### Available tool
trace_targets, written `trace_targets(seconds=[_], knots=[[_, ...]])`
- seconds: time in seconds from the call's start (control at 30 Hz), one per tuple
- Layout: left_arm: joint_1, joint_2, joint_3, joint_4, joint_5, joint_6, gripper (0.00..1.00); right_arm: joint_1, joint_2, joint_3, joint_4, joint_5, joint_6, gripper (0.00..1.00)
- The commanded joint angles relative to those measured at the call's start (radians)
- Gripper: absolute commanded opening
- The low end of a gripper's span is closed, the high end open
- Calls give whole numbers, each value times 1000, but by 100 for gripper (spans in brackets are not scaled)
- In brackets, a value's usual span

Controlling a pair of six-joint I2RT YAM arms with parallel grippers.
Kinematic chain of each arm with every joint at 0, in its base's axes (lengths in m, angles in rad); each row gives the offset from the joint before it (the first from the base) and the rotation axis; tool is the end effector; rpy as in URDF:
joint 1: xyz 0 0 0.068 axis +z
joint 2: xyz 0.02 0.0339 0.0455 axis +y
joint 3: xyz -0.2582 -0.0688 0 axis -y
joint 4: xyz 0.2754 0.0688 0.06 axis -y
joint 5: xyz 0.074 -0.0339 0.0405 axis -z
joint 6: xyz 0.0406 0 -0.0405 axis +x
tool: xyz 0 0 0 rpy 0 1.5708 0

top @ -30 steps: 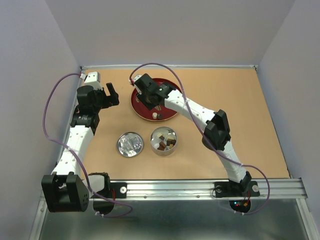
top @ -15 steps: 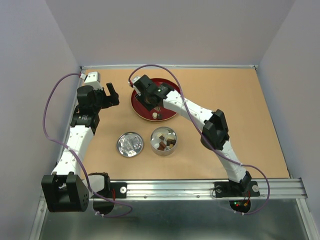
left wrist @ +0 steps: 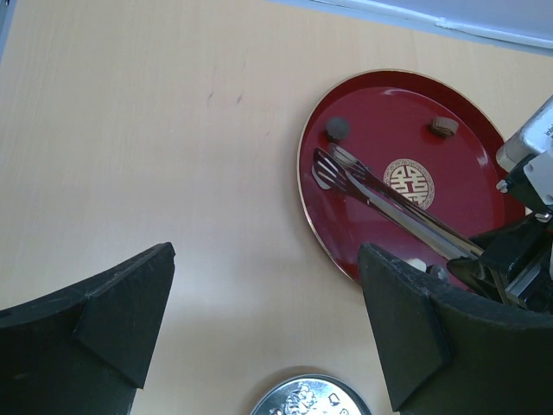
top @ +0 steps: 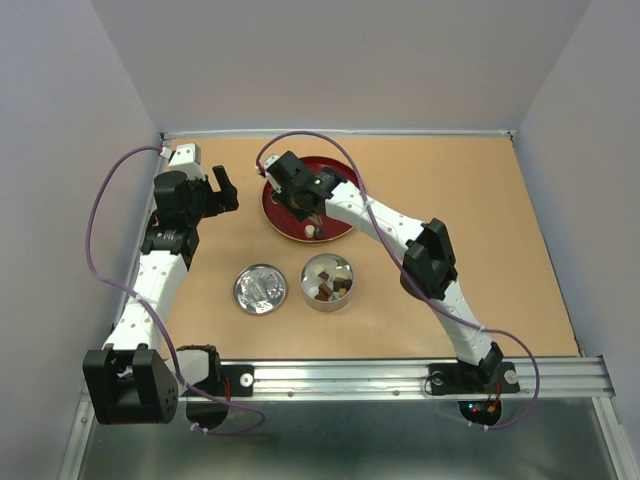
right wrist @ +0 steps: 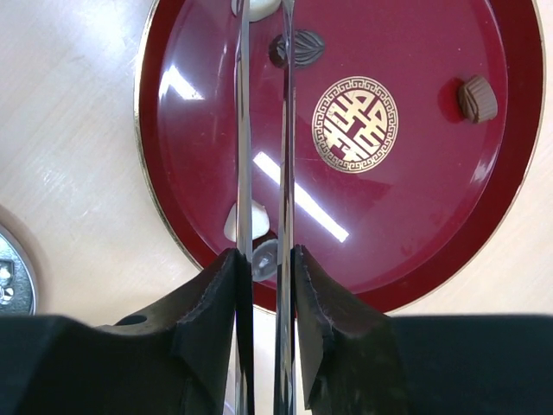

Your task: Pack the chocolate

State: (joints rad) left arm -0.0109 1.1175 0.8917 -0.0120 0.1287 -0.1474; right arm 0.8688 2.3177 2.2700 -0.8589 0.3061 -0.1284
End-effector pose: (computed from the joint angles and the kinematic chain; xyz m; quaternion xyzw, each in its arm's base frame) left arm 0.2997 -0.0085 0.3155 -0.0138 0.7853 -0.0992 0.6110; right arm 0.3599 0.4066 0.2610 -0.4031 0.8443 -0.0178 0.3525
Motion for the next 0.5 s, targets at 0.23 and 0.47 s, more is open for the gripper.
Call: trace_targets(seconds=[0.23,0.47], knots=[[3,-12,24,32,8,-1,99,-5,-138,-1,41,2,9,27],[3,-12,23,32,9,0,99,-5,-245,-66,41,-10,32,27]])
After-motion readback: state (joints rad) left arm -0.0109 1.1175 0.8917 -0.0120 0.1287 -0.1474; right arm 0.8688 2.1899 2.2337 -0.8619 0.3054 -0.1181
